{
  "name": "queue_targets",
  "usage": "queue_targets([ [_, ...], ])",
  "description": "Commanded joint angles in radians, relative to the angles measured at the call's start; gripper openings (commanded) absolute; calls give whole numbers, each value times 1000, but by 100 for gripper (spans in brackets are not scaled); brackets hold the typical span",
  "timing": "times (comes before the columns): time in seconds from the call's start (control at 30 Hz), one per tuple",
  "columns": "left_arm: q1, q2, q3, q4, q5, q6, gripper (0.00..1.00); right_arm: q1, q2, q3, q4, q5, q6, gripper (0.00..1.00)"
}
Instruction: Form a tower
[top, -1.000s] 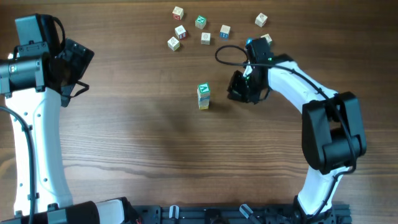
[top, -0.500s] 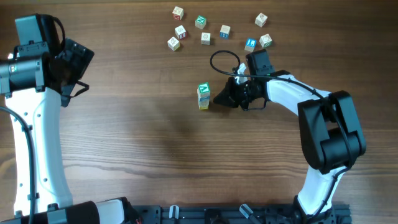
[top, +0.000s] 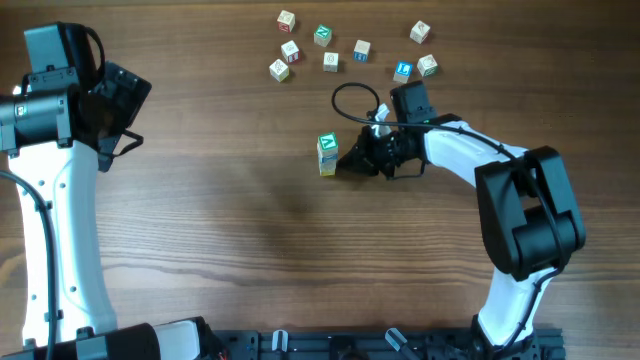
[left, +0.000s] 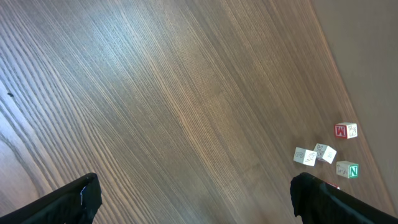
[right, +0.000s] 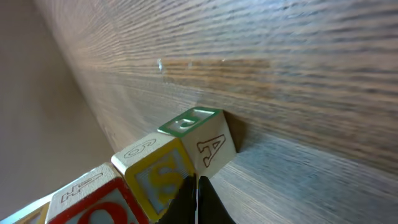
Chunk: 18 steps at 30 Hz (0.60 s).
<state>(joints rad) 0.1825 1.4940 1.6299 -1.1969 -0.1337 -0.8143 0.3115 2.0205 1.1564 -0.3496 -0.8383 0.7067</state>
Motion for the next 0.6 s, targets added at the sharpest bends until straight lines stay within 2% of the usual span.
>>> queue_targets([
  [0.0,5,-13,8,3,-6,-5,100,3,11,-5,5,-27,3,4],
  [0.57,5,-13,7,3,-6,-5,100,5,11,-5,-5,-27,1,4],
])
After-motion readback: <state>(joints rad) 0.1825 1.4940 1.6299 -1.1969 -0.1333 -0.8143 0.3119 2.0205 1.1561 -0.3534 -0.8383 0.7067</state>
